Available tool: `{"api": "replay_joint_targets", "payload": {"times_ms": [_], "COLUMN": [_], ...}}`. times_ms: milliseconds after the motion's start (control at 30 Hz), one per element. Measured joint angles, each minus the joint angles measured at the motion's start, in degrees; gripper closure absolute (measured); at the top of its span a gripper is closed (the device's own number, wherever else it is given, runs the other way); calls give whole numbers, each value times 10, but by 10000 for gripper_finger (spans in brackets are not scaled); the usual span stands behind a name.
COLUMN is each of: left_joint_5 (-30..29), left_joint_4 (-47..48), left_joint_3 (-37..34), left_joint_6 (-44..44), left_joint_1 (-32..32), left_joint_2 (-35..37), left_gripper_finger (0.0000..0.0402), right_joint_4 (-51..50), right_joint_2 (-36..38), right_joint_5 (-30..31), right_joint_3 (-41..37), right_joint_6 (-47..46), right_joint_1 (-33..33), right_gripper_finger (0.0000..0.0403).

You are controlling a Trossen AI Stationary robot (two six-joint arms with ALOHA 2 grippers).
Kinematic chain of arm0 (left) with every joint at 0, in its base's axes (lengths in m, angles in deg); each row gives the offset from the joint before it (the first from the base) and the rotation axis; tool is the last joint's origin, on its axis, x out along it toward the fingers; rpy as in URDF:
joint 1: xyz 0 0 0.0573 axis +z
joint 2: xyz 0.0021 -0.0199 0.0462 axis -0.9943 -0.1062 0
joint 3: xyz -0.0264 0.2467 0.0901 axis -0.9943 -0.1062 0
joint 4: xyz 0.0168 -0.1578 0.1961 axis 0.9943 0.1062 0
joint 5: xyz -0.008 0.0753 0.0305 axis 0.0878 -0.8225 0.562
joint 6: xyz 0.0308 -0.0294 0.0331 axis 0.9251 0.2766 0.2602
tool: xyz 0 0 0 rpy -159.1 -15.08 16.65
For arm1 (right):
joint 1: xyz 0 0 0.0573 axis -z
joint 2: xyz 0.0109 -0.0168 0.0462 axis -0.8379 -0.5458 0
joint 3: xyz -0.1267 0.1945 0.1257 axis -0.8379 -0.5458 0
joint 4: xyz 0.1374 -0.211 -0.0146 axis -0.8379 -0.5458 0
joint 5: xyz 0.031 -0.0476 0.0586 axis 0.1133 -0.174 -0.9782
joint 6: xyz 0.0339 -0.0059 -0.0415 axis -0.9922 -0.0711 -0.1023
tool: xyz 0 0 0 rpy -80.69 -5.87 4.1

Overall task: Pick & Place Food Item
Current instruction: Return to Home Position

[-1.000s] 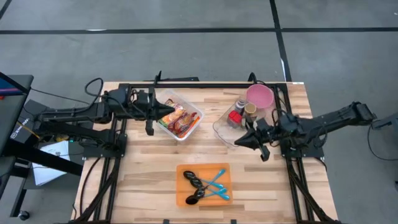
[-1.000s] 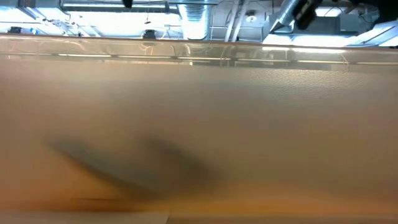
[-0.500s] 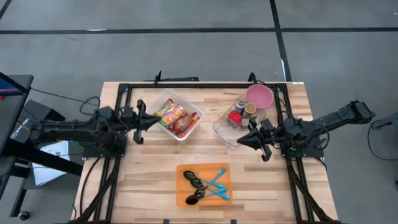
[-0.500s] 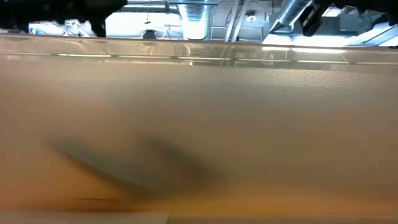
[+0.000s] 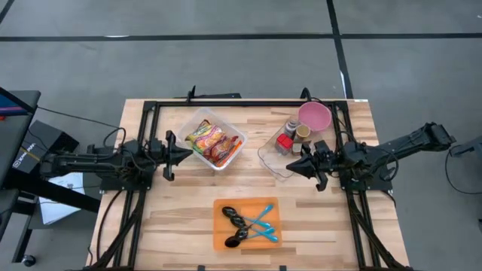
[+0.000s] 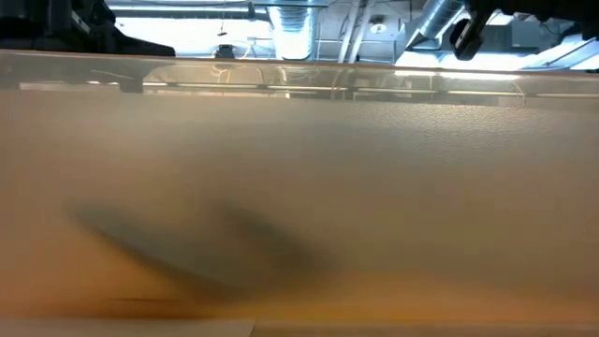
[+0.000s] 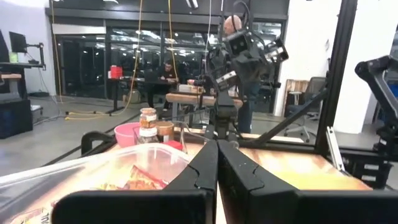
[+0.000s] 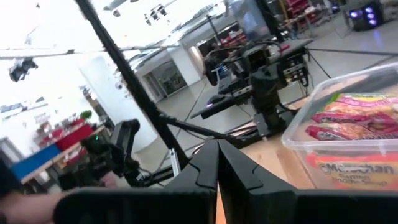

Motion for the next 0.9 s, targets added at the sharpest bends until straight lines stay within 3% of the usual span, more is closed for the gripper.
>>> {"api": "replay_joint_targets", "payload": {"times_ms": [433,600,900], "left_joint_5": [9,9,-11], "left_joint_4": [7,13,145], "left_joint_3": [0,0,0], "left_joint_6": [57,77,71], "left_joint_1": [0,0,0], "left_joint_2": [14,67,200], "left_gripper_finger": [401,401,401], "right_joint_4": [0,0,0], "right_joint_2": [0,0,0], "right_joint_5": [-4,-4,-5], "right_joint_3": [0,0,0], "right_joint_6": [-25,-31,-31], "right_joint_1": [59,62,60], "right_gripper_finger": [403,403,403]}}
